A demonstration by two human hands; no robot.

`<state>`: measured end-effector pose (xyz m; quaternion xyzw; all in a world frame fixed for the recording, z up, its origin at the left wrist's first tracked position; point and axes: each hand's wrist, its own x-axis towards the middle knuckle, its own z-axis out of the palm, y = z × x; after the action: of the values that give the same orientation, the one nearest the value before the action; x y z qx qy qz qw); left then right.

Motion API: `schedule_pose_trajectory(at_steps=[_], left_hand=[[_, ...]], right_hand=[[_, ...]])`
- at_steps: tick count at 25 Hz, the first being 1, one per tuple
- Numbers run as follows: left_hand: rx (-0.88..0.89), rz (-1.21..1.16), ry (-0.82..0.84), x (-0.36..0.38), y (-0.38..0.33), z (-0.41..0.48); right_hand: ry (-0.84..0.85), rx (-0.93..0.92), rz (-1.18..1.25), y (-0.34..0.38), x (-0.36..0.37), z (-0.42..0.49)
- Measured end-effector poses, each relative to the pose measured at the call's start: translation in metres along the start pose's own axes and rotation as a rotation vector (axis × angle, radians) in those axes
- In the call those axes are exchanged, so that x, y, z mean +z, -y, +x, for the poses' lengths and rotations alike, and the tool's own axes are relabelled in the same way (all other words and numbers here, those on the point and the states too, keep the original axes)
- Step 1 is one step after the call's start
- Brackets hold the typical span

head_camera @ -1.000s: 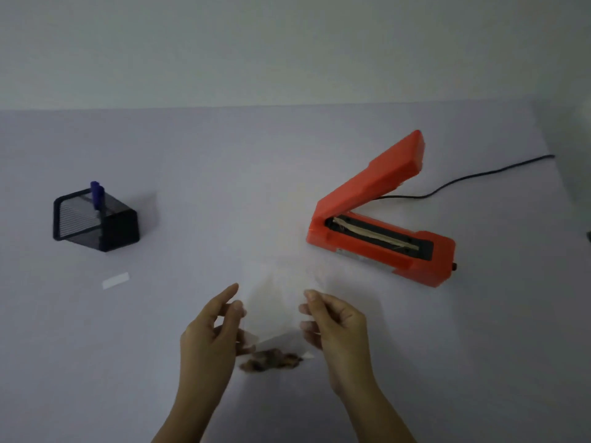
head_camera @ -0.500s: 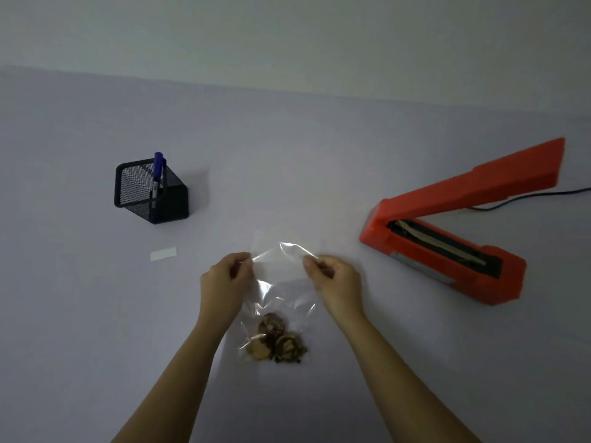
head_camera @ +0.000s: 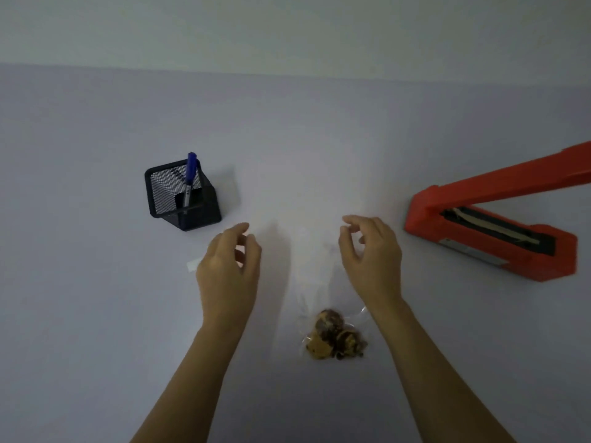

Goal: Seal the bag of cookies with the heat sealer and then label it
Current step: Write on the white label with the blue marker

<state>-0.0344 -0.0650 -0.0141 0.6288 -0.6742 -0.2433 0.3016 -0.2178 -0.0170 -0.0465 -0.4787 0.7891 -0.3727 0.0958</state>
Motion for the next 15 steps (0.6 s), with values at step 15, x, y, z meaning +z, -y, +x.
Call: schedule_pose_trajectory(at_steps=[15], left_hand=[[-0.345,-0.34,0.143,-0.054,0.065,0.115]], right_hand=[[0.322,-0.192,0.125,0.165,0.124,0.08]])
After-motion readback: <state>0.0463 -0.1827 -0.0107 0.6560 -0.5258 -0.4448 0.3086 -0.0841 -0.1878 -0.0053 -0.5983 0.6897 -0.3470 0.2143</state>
